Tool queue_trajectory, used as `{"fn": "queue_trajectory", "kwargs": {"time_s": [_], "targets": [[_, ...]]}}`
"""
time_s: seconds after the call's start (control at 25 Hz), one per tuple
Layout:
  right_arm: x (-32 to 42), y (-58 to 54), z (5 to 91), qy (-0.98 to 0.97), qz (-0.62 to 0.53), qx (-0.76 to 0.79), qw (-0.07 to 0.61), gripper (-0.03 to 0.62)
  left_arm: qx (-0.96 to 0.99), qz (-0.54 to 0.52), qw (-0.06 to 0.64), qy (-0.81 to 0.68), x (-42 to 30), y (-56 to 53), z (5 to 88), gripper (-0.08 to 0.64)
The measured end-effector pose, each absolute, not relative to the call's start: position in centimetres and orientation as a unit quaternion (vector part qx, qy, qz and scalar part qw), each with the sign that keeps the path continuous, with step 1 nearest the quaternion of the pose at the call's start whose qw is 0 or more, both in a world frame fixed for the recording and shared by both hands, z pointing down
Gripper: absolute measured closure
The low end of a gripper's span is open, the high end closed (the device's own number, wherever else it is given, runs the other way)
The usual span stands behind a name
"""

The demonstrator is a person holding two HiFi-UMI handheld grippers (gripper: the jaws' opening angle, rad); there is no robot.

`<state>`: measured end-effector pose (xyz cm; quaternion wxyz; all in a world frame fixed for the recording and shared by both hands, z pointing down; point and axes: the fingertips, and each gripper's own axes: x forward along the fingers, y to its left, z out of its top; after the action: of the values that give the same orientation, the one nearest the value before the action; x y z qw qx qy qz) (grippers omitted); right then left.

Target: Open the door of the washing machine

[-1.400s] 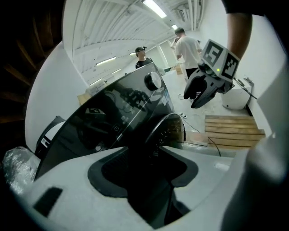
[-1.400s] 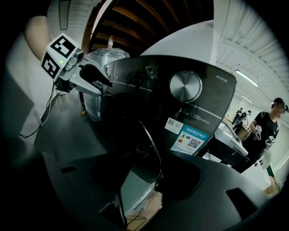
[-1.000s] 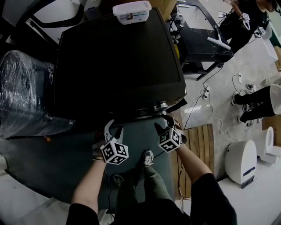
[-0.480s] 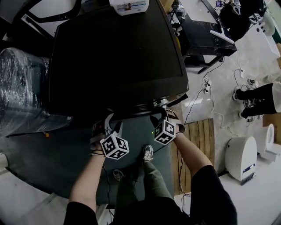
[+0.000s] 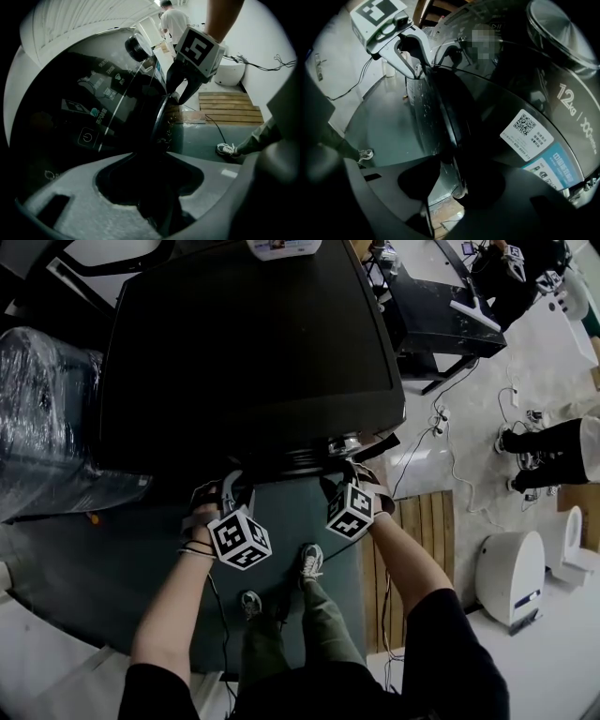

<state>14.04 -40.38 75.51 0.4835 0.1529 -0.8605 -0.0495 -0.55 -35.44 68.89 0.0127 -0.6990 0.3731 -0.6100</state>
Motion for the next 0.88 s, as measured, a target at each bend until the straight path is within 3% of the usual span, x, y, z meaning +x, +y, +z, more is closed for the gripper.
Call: {"fn": "queue_trajectory", "kwargs": {"time_s": [0.24,0.4,0.76,0.88], "targets": [[14.2,-39.4,75.4,-0.854,-0.036,0.157,0.494,0.439,-0.709,-0.603,0.016,0.366,-0.3,-34.7,68.8,0.399],[15.4,-31.6,75.8,-0.869,-0.03,0.111,0.481,0.471,-0.722,-0.611,0.04,0.321,0.4,-30.2,69.4,0.387],[15.1,-21.8,76.6,-0.847,0.047,0.238,0.474,0.466,-0.724,-0.594,0.095,0.338,-0.2,-24.6,69.2,0.353],[14.7,-19.6,76.4,-0.841,0.077,0.254,0.472,0.462,-0.732,-0.558,0.064,0.384,-0.8,-23.2,68.9,0.344]]}}
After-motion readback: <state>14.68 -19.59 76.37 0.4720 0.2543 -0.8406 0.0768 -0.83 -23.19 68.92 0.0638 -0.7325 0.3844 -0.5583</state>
